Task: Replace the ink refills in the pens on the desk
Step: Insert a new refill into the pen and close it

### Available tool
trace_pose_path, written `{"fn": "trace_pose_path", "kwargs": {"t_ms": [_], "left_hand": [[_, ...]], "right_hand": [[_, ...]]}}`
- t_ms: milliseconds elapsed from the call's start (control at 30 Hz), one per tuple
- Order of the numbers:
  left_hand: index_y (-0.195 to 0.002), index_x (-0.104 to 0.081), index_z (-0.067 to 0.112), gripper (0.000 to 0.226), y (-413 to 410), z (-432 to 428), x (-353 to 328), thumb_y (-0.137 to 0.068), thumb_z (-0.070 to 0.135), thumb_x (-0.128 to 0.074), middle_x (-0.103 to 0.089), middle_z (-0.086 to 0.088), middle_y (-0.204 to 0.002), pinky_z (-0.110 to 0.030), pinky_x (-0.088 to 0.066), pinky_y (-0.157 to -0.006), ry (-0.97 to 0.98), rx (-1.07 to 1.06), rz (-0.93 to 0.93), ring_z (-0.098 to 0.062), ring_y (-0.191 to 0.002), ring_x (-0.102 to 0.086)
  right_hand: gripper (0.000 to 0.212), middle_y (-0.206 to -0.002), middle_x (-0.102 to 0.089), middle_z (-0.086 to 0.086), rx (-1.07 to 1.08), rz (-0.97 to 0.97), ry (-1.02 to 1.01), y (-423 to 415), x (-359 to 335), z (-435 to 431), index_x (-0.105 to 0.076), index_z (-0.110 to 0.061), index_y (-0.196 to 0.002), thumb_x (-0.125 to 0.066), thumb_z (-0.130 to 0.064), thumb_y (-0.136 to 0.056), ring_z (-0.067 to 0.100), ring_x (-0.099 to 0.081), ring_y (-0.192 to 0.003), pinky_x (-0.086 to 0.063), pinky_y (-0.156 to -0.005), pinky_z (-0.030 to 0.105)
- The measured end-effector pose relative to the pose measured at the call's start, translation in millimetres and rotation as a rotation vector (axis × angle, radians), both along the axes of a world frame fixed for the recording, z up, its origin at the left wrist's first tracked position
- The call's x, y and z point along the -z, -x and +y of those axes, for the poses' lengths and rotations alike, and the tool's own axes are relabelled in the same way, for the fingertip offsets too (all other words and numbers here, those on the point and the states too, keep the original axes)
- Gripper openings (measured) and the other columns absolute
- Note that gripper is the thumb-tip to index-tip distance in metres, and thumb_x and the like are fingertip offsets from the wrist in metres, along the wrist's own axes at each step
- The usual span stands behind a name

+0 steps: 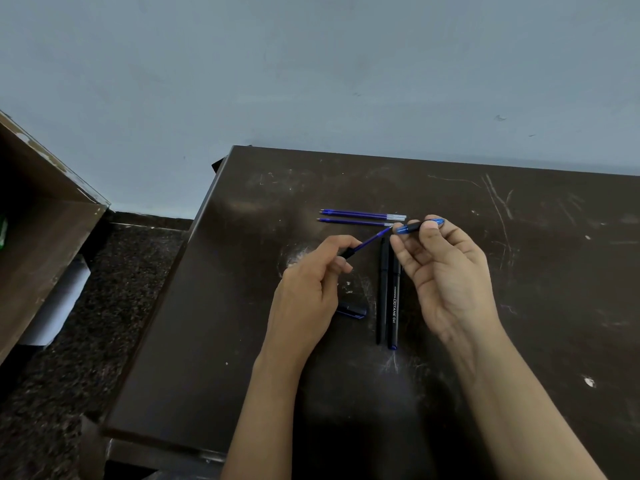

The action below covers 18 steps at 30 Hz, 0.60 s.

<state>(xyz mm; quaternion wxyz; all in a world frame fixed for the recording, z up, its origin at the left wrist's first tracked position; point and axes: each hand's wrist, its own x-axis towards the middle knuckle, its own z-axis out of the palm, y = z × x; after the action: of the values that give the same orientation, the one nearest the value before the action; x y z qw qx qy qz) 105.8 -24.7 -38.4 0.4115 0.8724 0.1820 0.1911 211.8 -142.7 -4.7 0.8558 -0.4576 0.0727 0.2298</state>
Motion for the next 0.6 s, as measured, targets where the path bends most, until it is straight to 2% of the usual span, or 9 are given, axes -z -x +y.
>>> {"fn": "trace_pose_path", "kwargs": {"t_ms": [100, 267, 367, 467, 600], "left_hand": [[-0.118, -0.059, 0.028, 0.037, -0.5, -0.6, -0.2, -0.096, 0.002, -0.044, -0.064, 0.011, -0.083, -0.017, -0.047, -0.069, 0.0, 0.009, -0.004, -0.001, -0.076, -0.058], [-0.119, -0.06, 0.025, 0.034, -0.9, -1.7, 0.5, -0.097, 0.005, -0.044, -0.065, 0.008, -0.085, -0.035, -0.055, -0.077, -0.012, 0.028, -0.005, -0.009, -0.083, -0.063], [-0.119, -0.059, 0.026, 0.034, -0.9, -1.1, 0.9, -0.097, 0.005, -0.044, -0.064, 0.009, -0.085, -0.039, -0.055, -0.076, -0.008, 0.025, -0.001, -0.01, -0.081, -0.063], [-0.119, -0.059, 0.027, 0.034, -0.4, -0.5, 1.1, -0.097, 0.006, -0.044, -0.064, 0.009, -0.085, -0.036, -0.055, -0.076, -0.006, 0.025, 0.007, -0.009, -0.082, -0.063], [-0.119, -0.058, 0.03, 0.038, -1.0, -2.9, -0.2, -0.096, 0.003, -0.045, -0.063, 0.011, -0.085, -0.016, -0.045, -0.066, -0.006, 0.057, 0.029, -0.001, -0.074, -0.058]], "right_hand": [[0.012, -0.075, -0.069, 0.005, 0.006, 0.003, -0.001, -0.9, 0.6, 0.1, -0.058, -0.009, -0.089, -0.049, -0.004, -0.096, 0.017, -0.068, -0.076, -0.058, -0.083, 0.035], [0.014, -0.075, -0.069, 0.005, -0.029, -0.008, 0.0, -1.2, 3.5, 0.5, -0.059, -0.009, -0.087, -0.049, -0.006, -0.096, 0.017, -0.069, -0.076, -0.058, -0.082, 0.036], [0.015, -0.079, -0.069, 0.008, -0.052, -0.029, 0.022, -1.2, 4.1, 0.4, -0.061, -0.01, -0.087, -0.049, -0.006, -0.096, 0.019, -0.069, -0.079, -0.058, -0.083, 0.037], [0.015, -0.08, -0.07, 0.007, -0.08, -0.06, 0.067, -2.0, 3.2, -1.0, -0.061, -0.01, -0.087, -0.05, -0.006, -0.096, 0.019, -0.07, -0.081, -0.058, -0.083, 0.036], [0.014, -0.078, -0.07, 0.005, -0.153, -0.116, 0.132, 2.1, 4.0, -0.6, -0.059, -0.008, -0.09, -0.048, -0.003, -0.096, 0.02, -0.07, -0.083, -0.058, -0.081, 0.033]]}}
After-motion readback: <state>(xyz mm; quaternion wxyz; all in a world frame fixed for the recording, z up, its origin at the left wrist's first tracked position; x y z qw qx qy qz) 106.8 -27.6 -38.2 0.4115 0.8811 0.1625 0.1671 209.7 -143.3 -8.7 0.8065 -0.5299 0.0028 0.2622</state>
